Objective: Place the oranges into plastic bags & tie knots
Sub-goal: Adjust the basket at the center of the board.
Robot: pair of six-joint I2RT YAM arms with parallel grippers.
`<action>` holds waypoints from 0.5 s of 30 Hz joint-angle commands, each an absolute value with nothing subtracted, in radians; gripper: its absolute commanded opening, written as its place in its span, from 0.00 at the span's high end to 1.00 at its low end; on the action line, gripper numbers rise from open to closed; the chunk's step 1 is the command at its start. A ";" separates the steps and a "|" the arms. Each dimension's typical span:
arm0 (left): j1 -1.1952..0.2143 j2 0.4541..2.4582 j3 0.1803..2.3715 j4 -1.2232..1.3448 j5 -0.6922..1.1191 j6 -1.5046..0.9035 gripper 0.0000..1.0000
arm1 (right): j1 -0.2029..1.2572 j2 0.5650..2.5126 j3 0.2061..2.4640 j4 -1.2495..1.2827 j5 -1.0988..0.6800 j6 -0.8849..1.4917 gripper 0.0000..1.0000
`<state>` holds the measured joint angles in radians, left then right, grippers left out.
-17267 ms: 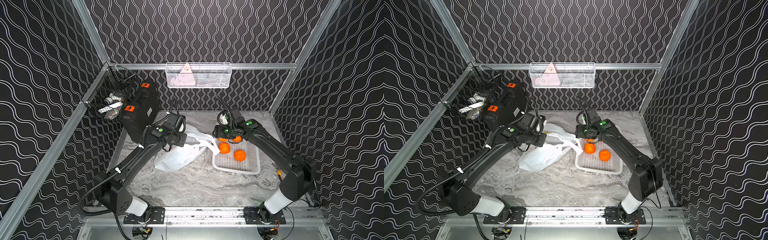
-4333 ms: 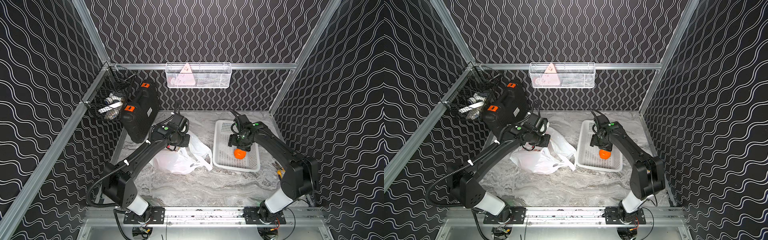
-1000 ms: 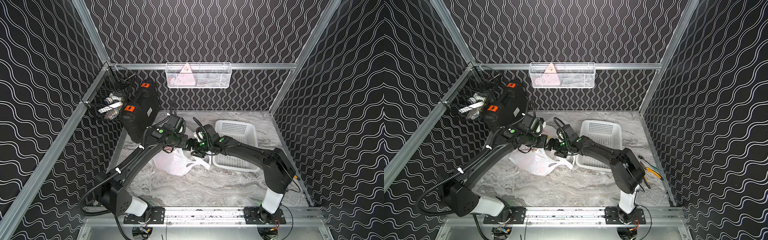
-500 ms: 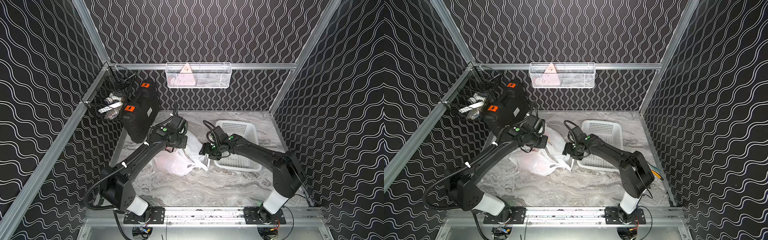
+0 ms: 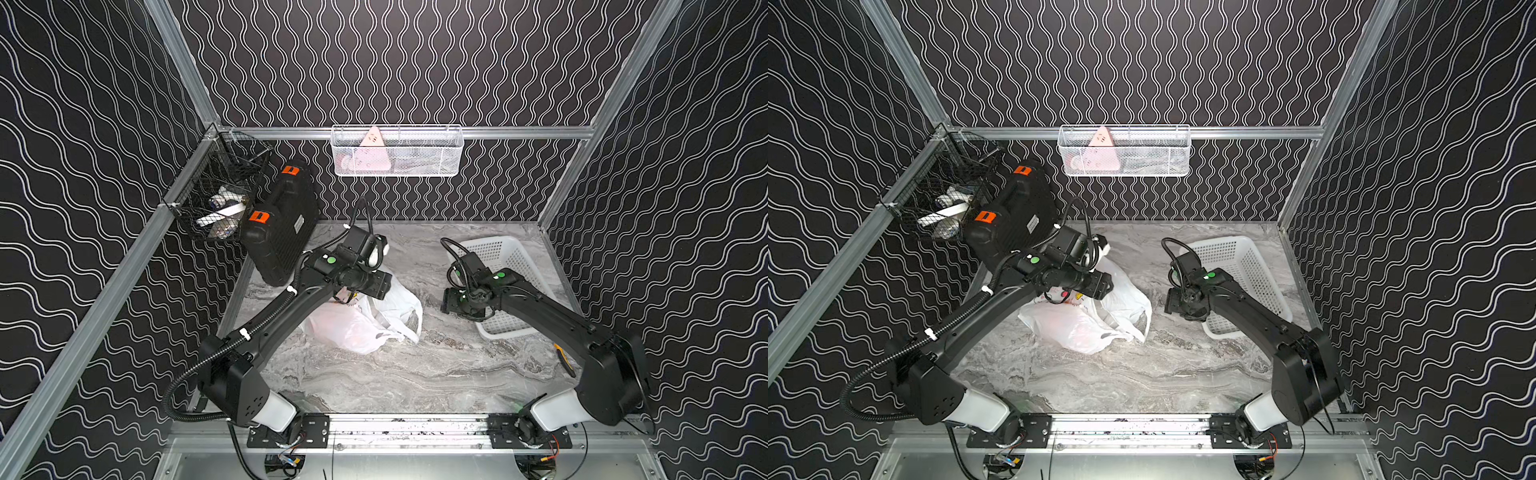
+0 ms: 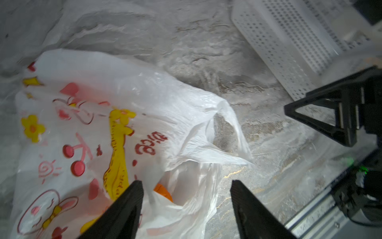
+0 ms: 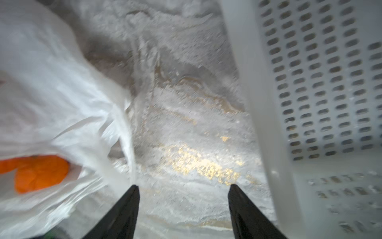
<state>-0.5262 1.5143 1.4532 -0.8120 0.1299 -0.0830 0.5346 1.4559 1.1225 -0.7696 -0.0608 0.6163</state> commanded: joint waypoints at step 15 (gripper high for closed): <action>-0.768 1.742 1.340 -0.617 0.305 0.319 0.20 | 0.532 1.103 0.861 -0.835 -0.262 0.725 0.32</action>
